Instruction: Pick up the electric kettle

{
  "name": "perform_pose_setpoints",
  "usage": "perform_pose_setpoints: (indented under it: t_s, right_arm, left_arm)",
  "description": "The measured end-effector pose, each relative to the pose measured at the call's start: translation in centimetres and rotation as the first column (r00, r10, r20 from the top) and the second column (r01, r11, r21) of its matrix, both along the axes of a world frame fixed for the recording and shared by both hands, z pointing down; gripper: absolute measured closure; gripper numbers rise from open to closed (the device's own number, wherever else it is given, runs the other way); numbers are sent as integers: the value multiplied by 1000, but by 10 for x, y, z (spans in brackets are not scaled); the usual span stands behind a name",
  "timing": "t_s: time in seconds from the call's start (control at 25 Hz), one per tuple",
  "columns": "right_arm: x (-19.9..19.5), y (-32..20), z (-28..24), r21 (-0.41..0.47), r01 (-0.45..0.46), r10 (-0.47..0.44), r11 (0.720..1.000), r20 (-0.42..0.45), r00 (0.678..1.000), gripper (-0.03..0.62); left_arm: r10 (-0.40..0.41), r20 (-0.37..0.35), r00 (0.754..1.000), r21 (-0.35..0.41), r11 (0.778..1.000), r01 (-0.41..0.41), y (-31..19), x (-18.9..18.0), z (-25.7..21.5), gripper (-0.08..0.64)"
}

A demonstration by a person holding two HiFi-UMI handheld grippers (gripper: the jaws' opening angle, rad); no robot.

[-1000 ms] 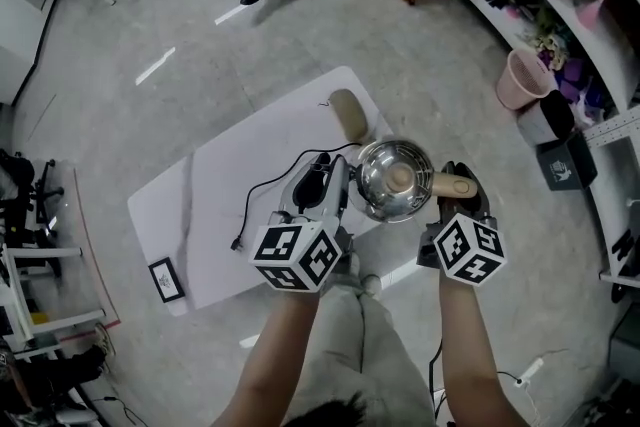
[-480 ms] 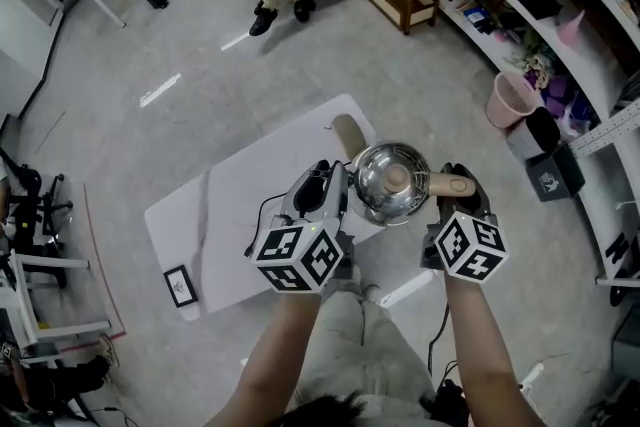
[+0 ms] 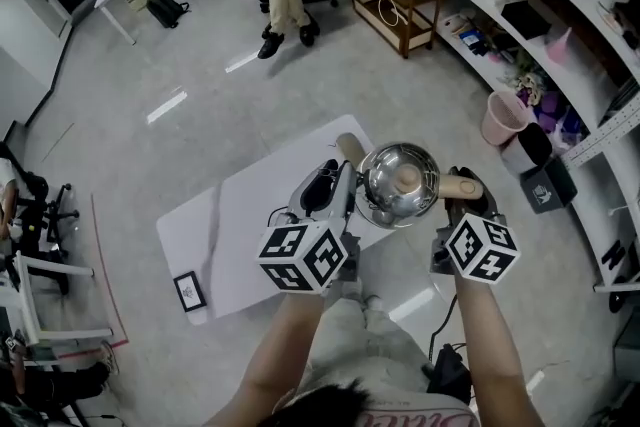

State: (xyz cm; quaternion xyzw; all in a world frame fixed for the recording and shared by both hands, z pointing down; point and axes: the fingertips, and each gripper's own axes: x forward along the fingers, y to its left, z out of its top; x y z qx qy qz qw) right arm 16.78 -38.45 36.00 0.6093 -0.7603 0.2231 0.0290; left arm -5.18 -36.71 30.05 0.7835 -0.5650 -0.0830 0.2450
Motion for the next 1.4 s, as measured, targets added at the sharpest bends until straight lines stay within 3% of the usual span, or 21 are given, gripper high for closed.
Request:
perform_pose_setpoints:
  t_s: [0.72,1.4]
  right_arm:
    - [5,27,-75,-37,-47,49,998,35,998,482]
    - [1,35,-96,17,-38,37,999,49,998,483]
  left_arm:
    - [61,-9,998,96,994,-60,21,5,-85,457]
    - [52,24,998,179,982,-56,31,3,-111,457]
